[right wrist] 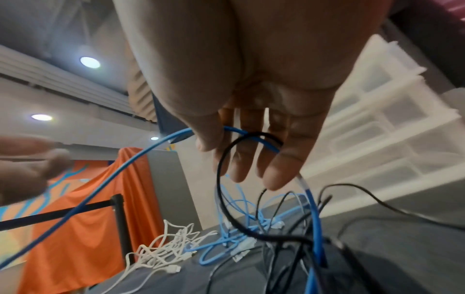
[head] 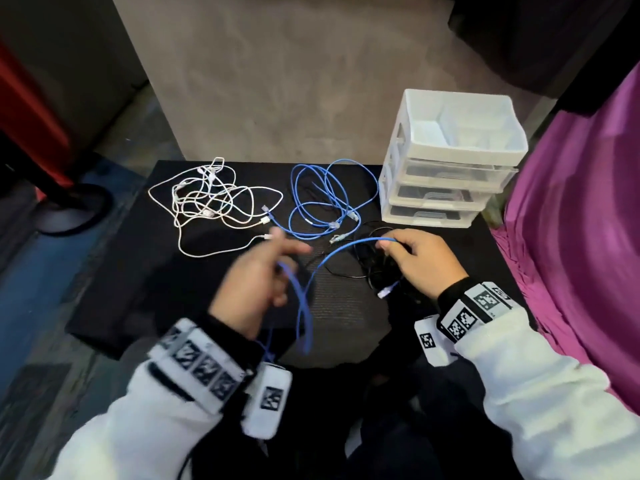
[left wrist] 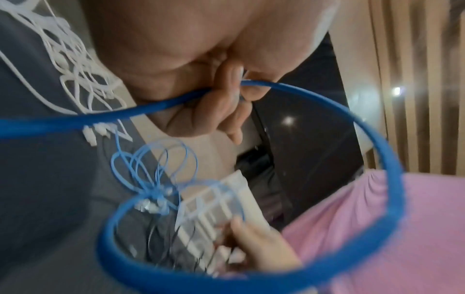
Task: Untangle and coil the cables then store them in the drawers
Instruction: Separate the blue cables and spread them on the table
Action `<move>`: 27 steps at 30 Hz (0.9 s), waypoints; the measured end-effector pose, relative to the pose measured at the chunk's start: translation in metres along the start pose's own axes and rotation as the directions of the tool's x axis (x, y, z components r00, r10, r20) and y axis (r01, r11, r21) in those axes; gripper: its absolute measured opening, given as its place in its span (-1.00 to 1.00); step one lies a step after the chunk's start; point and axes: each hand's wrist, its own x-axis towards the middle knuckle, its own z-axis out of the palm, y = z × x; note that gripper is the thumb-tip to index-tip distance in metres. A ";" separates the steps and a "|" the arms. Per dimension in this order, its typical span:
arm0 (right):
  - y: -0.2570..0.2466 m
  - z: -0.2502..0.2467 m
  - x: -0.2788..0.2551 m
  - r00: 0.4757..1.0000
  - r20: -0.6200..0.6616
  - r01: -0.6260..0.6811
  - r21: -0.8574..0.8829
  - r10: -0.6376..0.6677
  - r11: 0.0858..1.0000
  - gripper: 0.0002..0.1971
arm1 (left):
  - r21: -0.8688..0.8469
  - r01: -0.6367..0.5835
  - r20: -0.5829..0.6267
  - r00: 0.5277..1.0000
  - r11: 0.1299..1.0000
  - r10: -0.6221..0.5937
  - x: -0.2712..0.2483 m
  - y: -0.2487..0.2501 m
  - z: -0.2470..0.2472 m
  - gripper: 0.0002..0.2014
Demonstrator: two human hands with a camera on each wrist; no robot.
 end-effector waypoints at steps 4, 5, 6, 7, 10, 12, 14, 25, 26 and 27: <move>-0.025 0.008 -0.009 0.993 0.089 0.087 -0.073 -0.080 0.994 -0.75 | 0.282 -0.031 0.069 0.998 0.959 0.012 0.014 -0.036 0.059 -0.62; -0.028 0.010 -0.013 0.990 0.102 0.104 -0.084 -0.096 0.991 -0.73 | 0.322 -0.032 0.095 0.996 0.946 0.001 0.017 -0.039 0.066 -0.58; -0.028 0.010 -0.016 0.989 0.106 0.114 -0.084 -0.105 0.990 -0.74 | 0.368 -0.051 0.114 0.993 0.929 0.009 0.020 -0.040 0.070 -0.62; -0.026 0.010 -0.018 0.989 0.099 0.115 -0.072 -0.108 0.991 -0.78 | 0.412 -0.085 0.128 0.991 0.907 0.035 0.023 -0.039 0.070 -0.66; -0.011 0.006 -0.025 0.995 0.053 0.087 -0.067 -0.084 0.994 -0.78 | 0.415 -0.143 0.079 0.990 0.898 0.121 0.030 -0.024 0.059 -0.60; 0.010 0.003 -0.027 0.999 0.021 0.037 -0.071 -0.035 0.997 -0.79 | 0.213 -0.131 0.027 0.991 0.968 0.128 0.032 -0.009 0.045 -0.58; 0.032 0.002 -0.027 1.000 0.021 -0.021 -0.099 0.023 0.995 -0.80 | 0.012 -0.106 -0.006 0.994 0.994 0.106 0.030 0.011 0.027 -0.63; 0.024 0.025 -0.041 0.983 -0.182 -0.115 -0.432 0.038 0.894 -0.80 | -0.521 -0.038 0.016 0.998 0.853 0.054 0.008 0.084 -0.027 -0.63; 0.009 0.029 -0.047 0.976 -0.213 -0.053 -0.469 -0.055 0.882 -0.77 | -0.546 -0.039 0.025 0.998 0.837 0.063 0.006 0.087 -0.027 -0.62; -0.002 0.035 -0.053 0.969 -0.202 0.029 -0.471 -0.139 0.882 -0.73 | -0.569 -0.039 0.033 0.997 0.822 0.070 0.005 0.090 -0.026 -0.61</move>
